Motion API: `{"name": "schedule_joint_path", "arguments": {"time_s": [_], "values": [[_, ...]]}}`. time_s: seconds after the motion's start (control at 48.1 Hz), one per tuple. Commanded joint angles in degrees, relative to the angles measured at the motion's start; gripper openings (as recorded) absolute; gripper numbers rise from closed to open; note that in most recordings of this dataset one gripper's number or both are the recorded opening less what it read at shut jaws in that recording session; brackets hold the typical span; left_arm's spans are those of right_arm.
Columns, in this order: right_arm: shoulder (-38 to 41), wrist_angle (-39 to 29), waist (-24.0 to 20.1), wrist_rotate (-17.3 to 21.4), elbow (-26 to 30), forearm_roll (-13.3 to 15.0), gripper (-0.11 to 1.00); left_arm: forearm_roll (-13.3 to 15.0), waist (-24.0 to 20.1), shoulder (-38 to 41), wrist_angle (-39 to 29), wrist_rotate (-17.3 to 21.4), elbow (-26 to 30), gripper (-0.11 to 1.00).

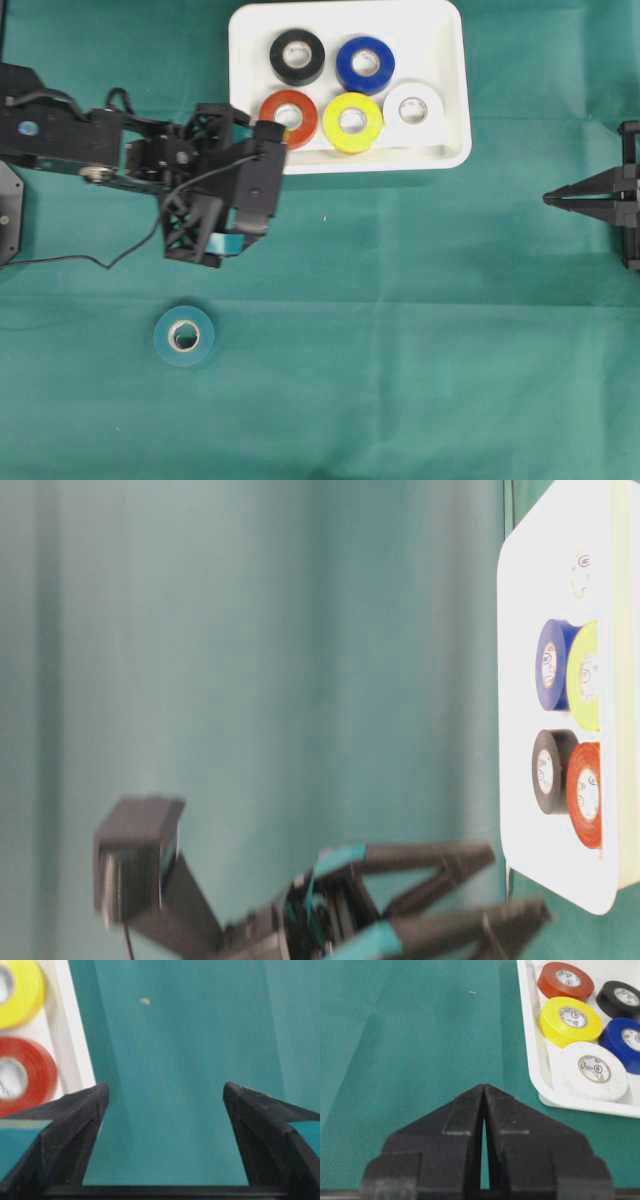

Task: Put the tape into the white case with the left arm.
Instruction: 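Release the white tape and withdraw the left gripper leftward, then lower the left gripper onto the teal tape and grasp it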

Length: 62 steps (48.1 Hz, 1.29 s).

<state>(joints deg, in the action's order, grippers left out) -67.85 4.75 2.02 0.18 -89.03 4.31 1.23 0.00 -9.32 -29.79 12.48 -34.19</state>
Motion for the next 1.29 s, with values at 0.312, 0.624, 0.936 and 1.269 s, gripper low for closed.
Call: {"name": "schedule_joint_path", "arguments": {"time_s": [0.312,0.624,0.936,1.269], "values": [[0.4,0.5,0.1,0.1,0.7,0.0,-0.09,0.3,2.6,-12.5,6.9,-0.1,-11.9,0.93],[0.4,0.5,0.0,0.1,0.7,0.0,-0.09,0.4,2.6,-23.7,9.8,-0.2,-22.0,0.93],[0.4,0.6,0.1,0.1,0.7,-0.1,-0.09,0.4,2.6,-28.7,9.8,-0.2,-26.4,0.92],[0.4,0.5,0.1,0.1,0.7,0.0,-0.09,0.4,3.3,-29.3,9.8,-0.2,-26.9,0.92]]}}
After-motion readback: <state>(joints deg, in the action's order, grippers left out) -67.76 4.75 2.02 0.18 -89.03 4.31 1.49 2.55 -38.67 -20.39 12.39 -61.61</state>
